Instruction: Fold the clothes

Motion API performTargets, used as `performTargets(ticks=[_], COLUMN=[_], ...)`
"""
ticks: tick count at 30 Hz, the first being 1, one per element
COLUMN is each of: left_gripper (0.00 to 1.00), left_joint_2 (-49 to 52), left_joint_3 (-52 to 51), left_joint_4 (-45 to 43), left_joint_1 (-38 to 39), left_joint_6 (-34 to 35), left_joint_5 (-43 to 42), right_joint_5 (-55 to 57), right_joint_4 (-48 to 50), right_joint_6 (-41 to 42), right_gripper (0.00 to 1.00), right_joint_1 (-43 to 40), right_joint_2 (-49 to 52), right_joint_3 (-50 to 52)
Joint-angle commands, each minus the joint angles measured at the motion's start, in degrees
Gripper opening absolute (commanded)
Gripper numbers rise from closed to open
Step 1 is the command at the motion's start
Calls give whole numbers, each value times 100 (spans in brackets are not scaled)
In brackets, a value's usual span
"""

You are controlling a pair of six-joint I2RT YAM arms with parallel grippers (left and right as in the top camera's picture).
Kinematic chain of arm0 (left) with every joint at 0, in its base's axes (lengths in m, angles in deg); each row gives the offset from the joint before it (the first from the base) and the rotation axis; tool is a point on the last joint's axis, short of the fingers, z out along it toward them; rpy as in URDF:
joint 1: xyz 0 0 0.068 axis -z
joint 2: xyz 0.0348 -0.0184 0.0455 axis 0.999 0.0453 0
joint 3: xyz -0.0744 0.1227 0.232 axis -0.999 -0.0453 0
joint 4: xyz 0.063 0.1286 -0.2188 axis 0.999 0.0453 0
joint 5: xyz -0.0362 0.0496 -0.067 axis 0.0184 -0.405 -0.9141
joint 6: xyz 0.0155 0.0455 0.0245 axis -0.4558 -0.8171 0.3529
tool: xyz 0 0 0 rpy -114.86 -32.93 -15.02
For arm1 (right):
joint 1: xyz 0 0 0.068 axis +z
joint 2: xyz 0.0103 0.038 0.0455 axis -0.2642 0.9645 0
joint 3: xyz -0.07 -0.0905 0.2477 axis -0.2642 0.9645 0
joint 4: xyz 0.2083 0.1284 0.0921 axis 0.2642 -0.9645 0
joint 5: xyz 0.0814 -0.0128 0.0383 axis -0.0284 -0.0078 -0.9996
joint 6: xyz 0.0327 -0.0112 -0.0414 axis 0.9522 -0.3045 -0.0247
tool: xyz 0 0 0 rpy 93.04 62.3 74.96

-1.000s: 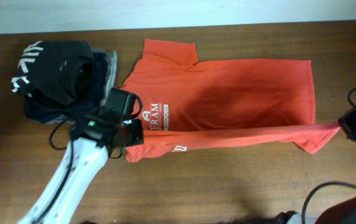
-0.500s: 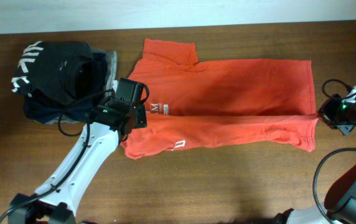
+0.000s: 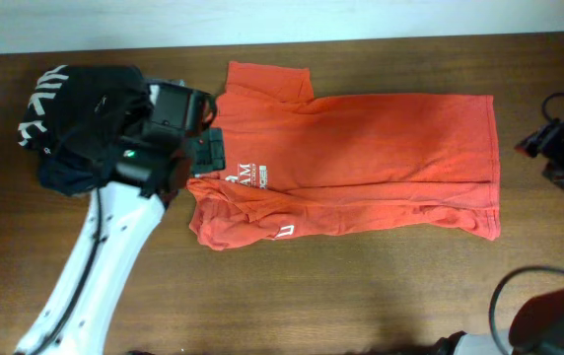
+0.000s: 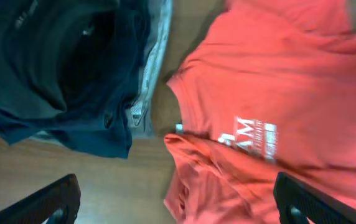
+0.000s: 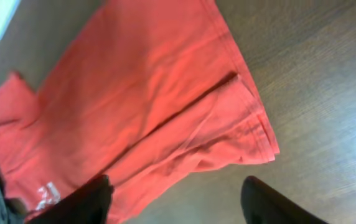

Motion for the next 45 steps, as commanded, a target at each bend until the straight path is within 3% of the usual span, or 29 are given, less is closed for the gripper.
performTargets(ticks=[1,5,6,8,9,10,11,13,17,20,26,29,34,39,41,42,43,44,45], left_gripper=[99,99,96,79,78,84,99,99,99,99,99,95,90,91,91,91,91,91,91], left_joint_2=[-238,-92,-26,149,223,372,483,789,1631,2494,4603,5316,5954,6133,5976,5801,5670,5455,5115], left_joint_3=[203,201,201,201,201,203,205,282,1176,2221,3738,3851,3851,3853,3958,4070,4159,4301,4511], left_joint_4=[299,437,415,315,280,195,133,-59,-328,-398,-1631,-2717,-3615,-3388,-2911,-2599,-2415,-2114,-1650], left_joint_1=[-9,-9,-11,-42,-63,-129,-197,-439,-866,-909,-894,-870,-872,-870,-898,-929,-953,-988,-1025], left_joint_6=[-157,-310,-337,-374,-393,-463,-575,-890,-1185,-1552,-1563,-1403,-951,-940,-966,-1038,-1084,-1156,-1357], left_joint_5=[-525,-881,-876,-916,-979,-1272,-1622,-2640,-3405,-3401,-3405,-3311,-3032,-3042,-3252,-3230,-3230,-3224,-3163], right_joint_5=[-278,-697,-656,-658,-656,-654,-658,-669,-920,-957,-962,-962,-964,-885,-299,302,459,529,529], right_joint_4=[-267,-479,-439,-321,-282,-236,-195,0,629,713,557,162,-573,-516,-297,-223,-223,-247,-291], right_joint_6=[-267,-887,-879,-879,-881,-879,-876,-761,-684,-708,-750,-824,-1292,-1300,-975,-472,-339,-221,-52], right_gripper=[75,72,72,68,68,68,68,74,74,74,73,70,66,69,61,40,27,22,28], right_joint_1=[-4,197,258,363,402,448,468,481,520,693,944,981,988,1012,997,994,992,992,970], right_joint_2=[-391,-407,-385,-302,-254,-155,-81,149,595,946,1075,1075,1073,1075,1104,1176,1220,1316,1460], right_joint_3=[-205,-170,-168,-168,-168,-168,-168,-168,-168,-168,-168,-168,-168,-168,-168,-168,-164,-162,-153])
